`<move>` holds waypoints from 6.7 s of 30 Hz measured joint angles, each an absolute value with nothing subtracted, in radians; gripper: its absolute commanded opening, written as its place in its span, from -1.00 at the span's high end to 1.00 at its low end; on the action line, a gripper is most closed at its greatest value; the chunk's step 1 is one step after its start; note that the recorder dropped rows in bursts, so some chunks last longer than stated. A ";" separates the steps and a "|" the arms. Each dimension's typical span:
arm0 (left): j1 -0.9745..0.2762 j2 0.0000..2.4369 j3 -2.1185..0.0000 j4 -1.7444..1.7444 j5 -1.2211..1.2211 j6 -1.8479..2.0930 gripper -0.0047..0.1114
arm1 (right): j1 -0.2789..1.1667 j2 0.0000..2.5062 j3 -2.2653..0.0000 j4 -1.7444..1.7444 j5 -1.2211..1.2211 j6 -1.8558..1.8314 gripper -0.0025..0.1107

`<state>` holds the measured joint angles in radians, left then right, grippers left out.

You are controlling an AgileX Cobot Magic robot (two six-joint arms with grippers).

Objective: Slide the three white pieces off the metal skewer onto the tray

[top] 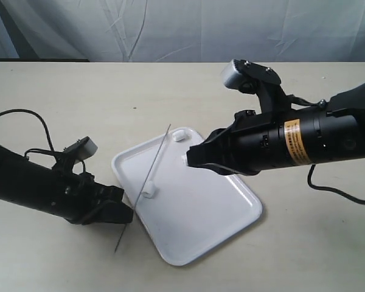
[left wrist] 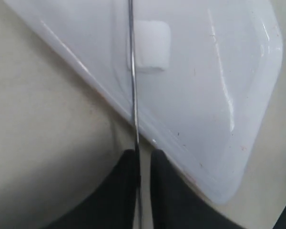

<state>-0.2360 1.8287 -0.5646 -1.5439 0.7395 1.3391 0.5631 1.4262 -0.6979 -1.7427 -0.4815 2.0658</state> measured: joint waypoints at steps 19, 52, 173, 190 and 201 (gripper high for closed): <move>-0.236 1.287 -0.534 -1.471 0.388 1.101 0.92 | 0.563 1.372 -0.696 -1.745 -0.786 2.016 0.69; -0.236 0.627 -0.241 -1.731 -0.272 1.563 0.92 | 0.563 0.467 -0.340 -1.743 0.214 1.854 0.97; 0.019 0.005 -0.004 0.050 0.231 -0.019 0.92 | -0.064 0.005 -0.001 0.116 0.321 -0.244 0.97; 0.019 0.005 -0.004 0.050 0.231 -0.062 0.92 | -0.064 0.005 -0.001 0.118 0.334 -0.108 0.97; 0.019 0.005 -0.004 0.048 0.233 -0.064 0.92 | -0.064 0.005 -0.001 0.132 0.334 -0.110 0.97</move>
<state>0.0195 0.0053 -0.0038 0.0485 0.2329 -0.0635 -0.0642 0.0047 -0.0013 0.1318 0.3344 -0.1096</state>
